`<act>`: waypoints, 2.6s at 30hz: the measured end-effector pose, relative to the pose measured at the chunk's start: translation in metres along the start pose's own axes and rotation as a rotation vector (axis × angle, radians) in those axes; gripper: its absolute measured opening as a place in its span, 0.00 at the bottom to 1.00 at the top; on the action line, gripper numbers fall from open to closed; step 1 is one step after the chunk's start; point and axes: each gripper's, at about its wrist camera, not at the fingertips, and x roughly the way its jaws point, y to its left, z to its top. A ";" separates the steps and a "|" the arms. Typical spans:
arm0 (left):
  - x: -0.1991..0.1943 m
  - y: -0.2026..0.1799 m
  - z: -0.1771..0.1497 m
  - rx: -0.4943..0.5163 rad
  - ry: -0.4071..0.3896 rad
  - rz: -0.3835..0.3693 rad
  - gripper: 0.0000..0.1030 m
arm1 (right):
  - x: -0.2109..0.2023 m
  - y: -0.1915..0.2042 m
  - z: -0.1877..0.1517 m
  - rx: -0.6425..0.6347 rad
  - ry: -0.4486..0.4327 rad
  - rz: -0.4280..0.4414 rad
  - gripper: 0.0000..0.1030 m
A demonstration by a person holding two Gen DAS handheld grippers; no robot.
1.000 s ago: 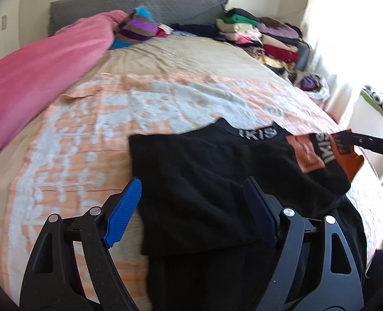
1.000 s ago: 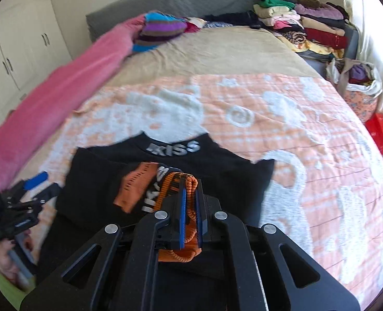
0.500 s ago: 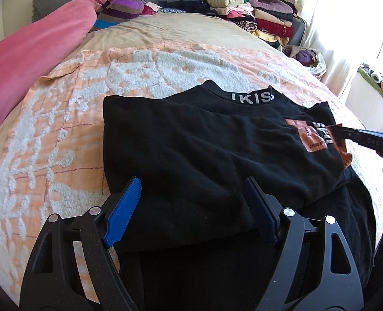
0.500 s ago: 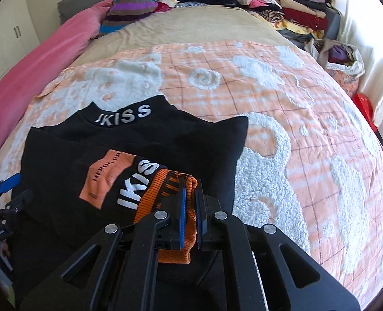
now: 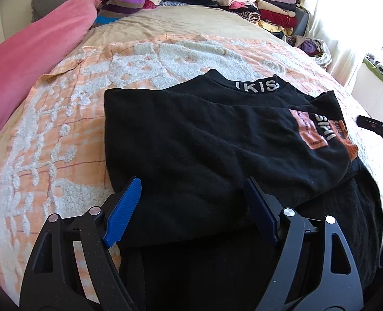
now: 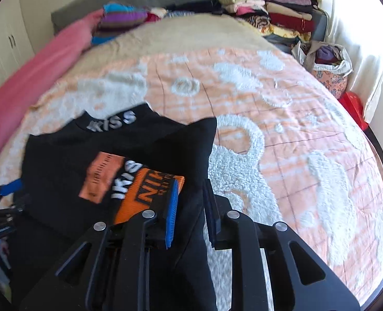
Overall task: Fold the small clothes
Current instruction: 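Grasp the folded orange cuff with the right gripper and straighten it, then lay the cuff flat on the shirt and open the right gripper, then move both grippers to the sweatshirt hem and grasp it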
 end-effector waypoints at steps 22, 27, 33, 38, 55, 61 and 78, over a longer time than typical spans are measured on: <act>0.005 -0.024 -0.010 0.105 0.050 0.050 0.78 | 0.042 0.041 -0.028 -0.049 0.153 0.072 0.40; -0.001 -0.022 -0.006 0.079 0.051 0.037 0.79 | 0.028 0.038 -0.026 -0.016 0.127 0.102 0.49; -0.015 -0.021 -0.001 0.055 0.032 0.034 0.82 | 0.010 0.036 -0.022 0.004 0.088 0.113 0.65; -0.028 -0.019 0.003 0.046 0.003 0.038 0.90 | -0.003 0.036 -0.016 0.010 0.053 0.114 0.81; -0.073 -0.019 0.007 0.040 -0.090 0.080 0.91 | -0.045 0.041 -0.007 -0.014 -0.038 0.130 0.92; -0.092 -0.029 0.000 0.049 -0.114 0.075 0.91 | -0.067 0.038 -0.009 -0.045 -0.063 0.123 0.92; -0.146 -0.053 -0.028 0.060 -0.139 0.117 0.91 | -0.152 0.011 -0.045 -0.091 -0.105 0.150 0.93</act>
